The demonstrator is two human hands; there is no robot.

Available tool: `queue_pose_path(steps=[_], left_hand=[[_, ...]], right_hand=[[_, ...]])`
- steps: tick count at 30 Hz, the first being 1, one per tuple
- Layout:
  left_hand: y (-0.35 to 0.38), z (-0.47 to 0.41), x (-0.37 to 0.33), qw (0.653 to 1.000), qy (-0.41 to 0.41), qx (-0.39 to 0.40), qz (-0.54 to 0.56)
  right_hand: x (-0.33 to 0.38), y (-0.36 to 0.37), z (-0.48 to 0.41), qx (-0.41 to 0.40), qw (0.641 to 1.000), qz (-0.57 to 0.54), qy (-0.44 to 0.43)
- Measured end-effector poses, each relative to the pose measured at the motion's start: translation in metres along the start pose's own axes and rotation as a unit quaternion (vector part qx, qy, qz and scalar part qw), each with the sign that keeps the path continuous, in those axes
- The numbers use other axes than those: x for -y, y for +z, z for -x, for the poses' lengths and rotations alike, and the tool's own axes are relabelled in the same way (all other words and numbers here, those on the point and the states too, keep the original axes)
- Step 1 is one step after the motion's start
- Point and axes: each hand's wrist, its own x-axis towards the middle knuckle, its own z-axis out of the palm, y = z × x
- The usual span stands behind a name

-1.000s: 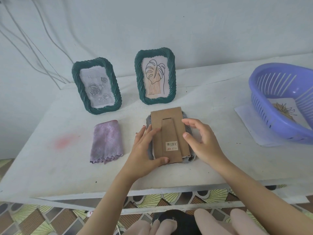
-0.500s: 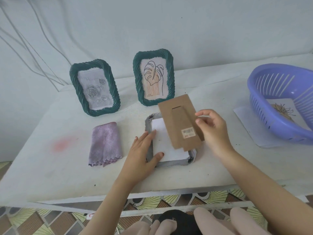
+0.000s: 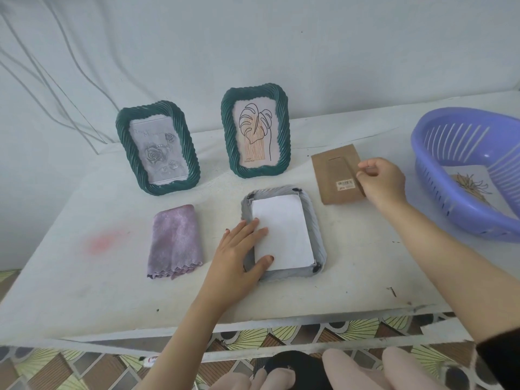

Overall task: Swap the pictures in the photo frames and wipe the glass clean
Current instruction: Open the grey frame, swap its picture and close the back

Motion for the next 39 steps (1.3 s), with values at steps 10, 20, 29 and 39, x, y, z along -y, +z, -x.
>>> queue_pose_path(steps=[10, 20, 29, 39], left_hand=[[-0.001, -0.001, -0.002, 1.000, -0.012, -0.011, 0.016], [-0.004, 0.000, -0.005, 1.000, -0.012, -0.009, 0.010], [-0.004, -0.001, -0.005, 1.000, -0.016, -0.006, 0.010], [-0.006, 0.000, -0.006, 0.999, -0.028, -0.002, 0.028]], right_hand=[[0.017, 0.014, 0.072, 0.021, 0.971, 0.060, -0.232], [0.018, 0.035, 0.123, 0.068, 0.941, 0.163, -0.289], [0.021, 0.032, 0.126, 0.017, 0.929, 0.203, -0.310], [0.028, 0.027, 0.128, 0.112, 0.979, 0.026, -0.170]])
